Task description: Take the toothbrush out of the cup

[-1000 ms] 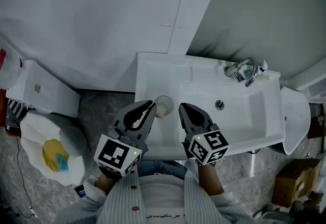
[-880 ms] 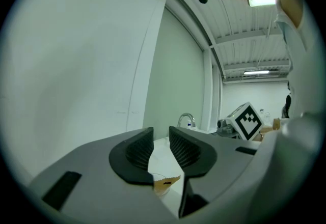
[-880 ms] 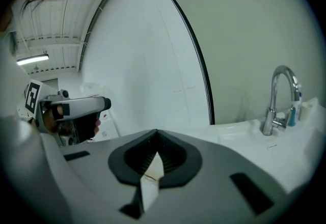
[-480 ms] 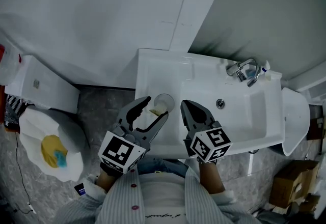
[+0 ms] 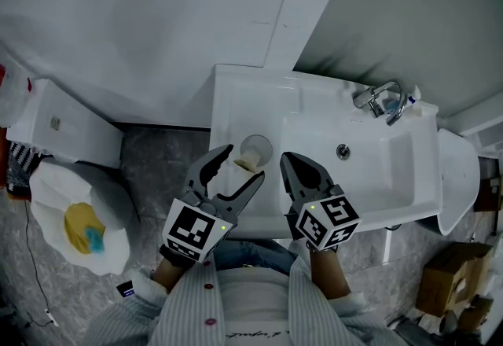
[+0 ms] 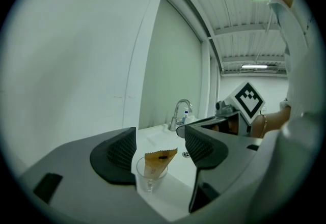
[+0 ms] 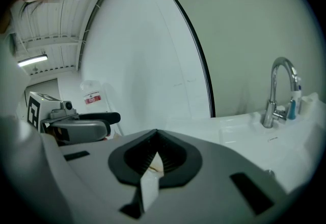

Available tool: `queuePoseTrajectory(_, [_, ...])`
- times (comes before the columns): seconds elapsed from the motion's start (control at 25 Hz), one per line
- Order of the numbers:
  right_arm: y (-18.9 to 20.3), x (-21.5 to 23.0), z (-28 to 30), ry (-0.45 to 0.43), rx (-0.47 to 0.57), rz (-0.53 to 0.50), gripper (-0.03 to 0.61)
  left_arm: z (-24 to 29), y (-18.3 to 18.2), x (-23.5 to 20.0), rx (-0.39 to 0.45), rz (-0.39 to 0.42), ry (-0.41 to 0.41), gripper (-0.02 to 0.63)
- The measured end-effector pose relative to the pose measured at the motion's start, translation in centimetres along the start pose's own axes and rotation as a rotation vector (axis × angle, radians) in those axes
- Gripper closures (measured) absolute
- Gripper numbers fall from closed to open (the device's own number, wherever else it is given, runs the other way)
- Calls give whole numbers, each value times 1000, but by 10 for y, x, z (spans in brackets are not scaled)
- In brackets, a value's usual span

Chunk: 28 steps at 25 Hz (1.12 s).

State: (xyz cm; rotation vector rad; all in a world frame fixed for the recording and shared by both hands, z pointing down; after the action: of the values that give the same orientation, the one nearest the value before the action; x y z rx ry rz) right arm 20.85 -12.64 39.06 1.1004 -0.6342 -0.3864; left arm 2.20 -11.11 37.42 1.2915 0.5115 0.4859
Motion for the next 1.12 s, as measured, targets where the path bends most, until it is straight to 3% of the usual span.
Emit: queuePoseTrajectory(1.12, [32,3,-8,35,-59,64,568,42,64,0,-120,17,3,316])
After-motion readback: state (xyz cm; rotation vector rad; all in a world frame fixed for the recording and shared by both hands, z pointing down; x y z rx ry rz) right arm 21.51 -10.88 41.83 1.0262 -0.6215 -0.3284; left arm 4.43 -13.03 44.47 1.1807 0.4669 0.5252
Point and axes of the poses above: the fingertips, and each gripper's own axes: z forward along the fingers, x to its right, y out of its underside, the point moved 9 cm from there along -z, backward along the fingers, and after that the axes turned 6 degrees about -y, right-handed, at the moved point
